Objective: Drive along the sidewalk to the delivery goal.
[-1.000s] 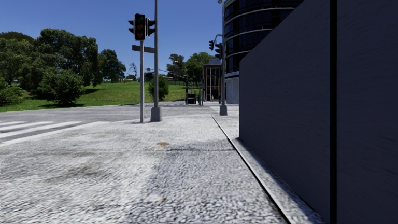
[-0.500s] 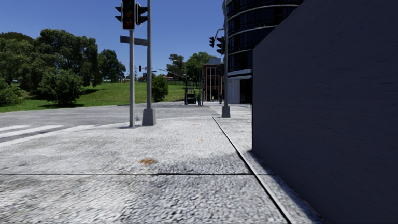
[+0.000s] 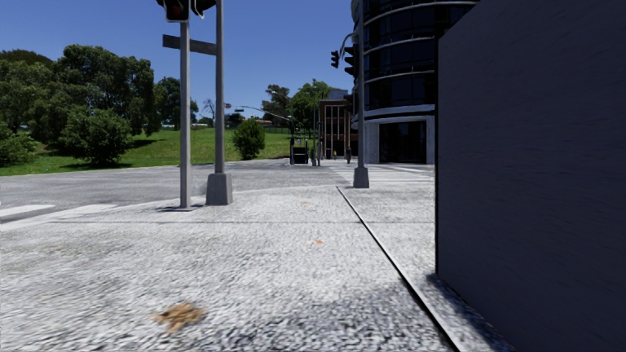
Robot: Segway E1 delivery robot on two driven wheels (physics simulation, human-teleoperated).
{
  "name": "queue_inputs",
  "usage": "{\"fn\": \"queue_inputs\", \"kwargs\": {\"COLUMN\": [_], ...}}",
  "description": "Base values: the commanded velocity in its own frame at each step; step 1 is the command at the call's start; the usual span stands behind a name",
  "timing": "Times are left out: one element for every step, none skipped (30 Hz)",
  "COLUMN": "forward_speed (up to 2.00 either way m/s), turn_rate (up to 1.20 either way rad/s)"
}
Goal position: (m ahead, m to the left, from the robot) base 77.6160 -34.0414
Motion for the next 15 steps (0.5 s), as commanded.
{"fn": "queue_inputs", "kwargs": {"forward_speed": [2.00, 2.00, 2.00, 2.00, 2.00, 2.00, 2.00, 2.00, 2.00, 2.00, 2.00, 2.00, 2.00, 2.00, 2.00], "turn_rate": [0.00, 0.00, 0.00, 0.00, 0.00, 0.00, 0.00, 0.00, 0.00, 0.00, 0.00, 0.00, 0.00, 0.00, 0.00]}}
